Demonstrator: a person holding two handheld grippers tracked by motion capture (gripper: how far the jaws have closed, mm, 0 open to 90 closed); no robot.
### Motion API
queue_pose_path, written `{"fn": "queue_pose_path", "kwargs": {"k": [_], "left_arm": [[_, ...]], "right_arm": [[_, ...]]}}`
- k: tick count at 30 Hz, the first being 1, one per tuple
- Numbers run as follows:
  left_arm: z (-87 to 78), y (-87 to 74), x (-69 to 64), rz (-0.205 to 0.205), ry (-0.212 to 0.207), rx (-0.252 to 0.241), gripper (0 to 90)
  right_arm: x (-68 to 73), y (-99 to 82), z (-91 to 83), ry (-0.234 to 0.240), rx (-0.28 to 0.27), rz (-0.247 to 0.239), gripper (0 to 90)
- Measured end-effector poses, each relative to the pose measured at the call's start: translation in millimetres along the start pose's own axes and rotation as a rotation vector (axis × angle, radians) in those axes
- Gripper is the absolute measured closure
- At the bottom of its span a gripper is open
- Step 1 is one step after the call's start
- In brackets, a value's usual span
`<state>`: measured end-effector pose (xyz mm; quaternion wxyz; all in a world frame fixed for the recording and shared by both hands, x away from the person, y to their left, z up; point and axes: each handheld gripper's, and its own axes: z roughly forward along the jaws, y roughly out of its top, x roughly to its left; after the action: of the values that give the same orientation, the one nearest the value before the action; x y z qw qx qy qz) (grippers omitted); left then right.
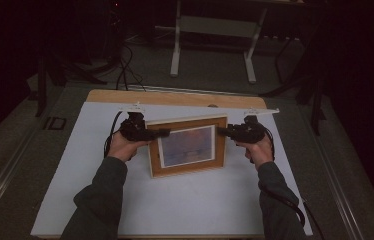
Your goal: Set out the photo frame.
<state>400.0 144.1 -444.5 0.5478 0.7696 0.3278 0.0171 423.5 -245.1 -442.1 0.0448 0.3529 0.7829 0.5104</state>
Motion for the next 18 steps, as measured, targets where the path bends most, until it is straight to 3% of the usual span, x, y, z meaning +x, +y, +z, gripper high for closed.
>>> {"fn": "queue_pose_path", "kwargs": {"k": [8,18], "left_arm": [[-14.2,-0.6,1.8,-0.019,-0.004,-0.062,53.3],[-16.8,-1.9,4.2,-0.034,-0.021,-0.065,51.3]], "right_arm": [[11.0,-6.0,-10.1,-0.046,0.008,0.018,63.3],[23.6,-15.2,-20.8,-0.079,0.009,0.053,63.5]]}}
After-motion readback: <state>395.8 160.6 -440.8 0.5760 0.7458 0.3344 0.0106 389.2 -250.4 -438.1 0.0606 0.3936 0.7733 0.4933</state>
